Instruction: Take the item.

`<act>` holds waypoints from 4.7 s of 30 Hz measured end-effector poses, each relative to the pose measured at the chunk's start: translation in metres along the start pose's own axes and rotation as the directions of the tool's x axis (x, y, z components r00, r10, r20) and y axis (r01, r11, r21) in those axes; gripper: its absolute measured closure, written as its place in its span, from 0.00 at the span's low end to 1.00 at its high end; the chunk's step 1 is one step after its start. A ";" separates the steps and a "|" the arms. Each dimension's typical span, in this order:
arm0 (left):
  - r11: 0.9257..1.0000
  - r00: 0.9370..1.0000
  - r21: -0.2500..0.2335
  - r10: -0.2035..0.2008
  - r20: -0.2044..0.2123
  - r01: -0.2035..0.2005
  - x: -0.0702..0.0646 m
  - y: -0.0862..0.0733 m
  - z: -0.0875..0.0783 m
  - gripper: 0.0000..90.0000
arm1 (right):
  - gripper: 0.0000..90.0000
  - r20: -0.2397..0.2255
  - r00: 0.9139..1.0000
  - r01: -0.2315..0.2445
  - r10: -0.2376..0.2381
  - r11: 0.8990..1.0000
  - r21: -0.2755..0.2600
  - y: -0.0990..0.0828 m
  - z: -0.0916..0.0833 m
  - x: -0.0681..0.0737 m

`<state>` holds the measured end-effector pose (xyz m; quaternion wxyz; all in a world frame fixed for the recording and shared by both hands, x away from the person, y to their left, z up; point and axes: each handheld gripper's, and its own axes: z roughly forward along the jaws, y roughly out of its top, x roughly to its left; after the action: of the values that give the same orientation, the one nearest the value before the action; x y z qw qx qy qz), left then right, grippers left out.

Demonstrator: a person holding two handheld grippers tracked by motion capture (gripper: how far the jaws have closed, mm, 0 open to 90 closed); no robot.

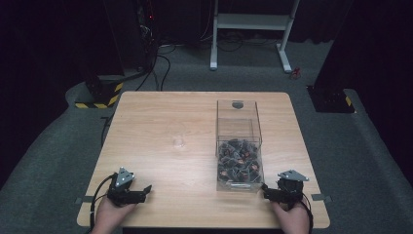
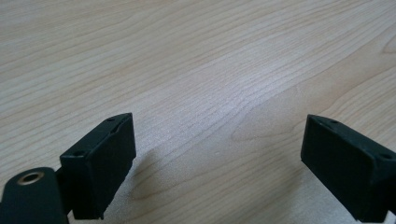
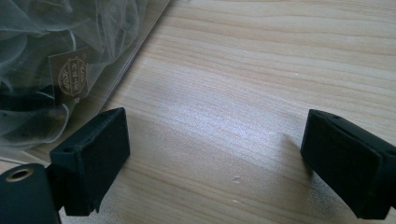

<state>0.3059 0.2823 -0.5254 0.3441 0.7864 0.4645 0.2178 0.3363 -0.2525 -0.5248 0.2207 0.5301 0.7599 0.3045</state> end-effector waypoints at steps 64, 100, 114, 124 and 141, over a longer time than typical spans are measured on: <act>0.975 0.991 -0.222 0.013 0.132 0.017 -0.028 0.054 -0.035 0.17 | 0.09 -0.011 1.000 0.007 -0.007 1.000 -0.001 0.000 0.000 0.001; 0.968 0.981 -0.250 0.075 0.176 -0.029 -0.064 0.086 -0.030 0.17 | 0.09 -0.020 1.000 0.012 -0.012 1.000 -0.001 0.000 0.000 0.001; 0.962 0.974 -0.269 0.092 0.205 -0.035 -0.074 0.098 -0.024 0.18 | 0.09 -0.020 1.000 0.013 -0.013 1.000 -0.001 0.000 0.000 0.001; 0.958 0.970 -0.283 0.107 0.217 -0.042 -0.079 0.106 -0.023 0.18 | 0.09 -0.021 1.000 0.013 -0.013 1.000 -0.002 0.000 0.000 0.001; 0.955 0.961 -0.294 0.109 0.255 -0.030 -0.086 0.117 -0.017 0.18 | 0.09 -0.020 1.000 0.013 -0.013 1.000 -0.002 0.000 0.000 0.001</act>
<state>0.3222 0.1731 -0.4291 0.5065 0.7662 0.3489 0.1862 0.3365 -0.2515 -0.5249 0.2154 0.5218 0.7655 0.3089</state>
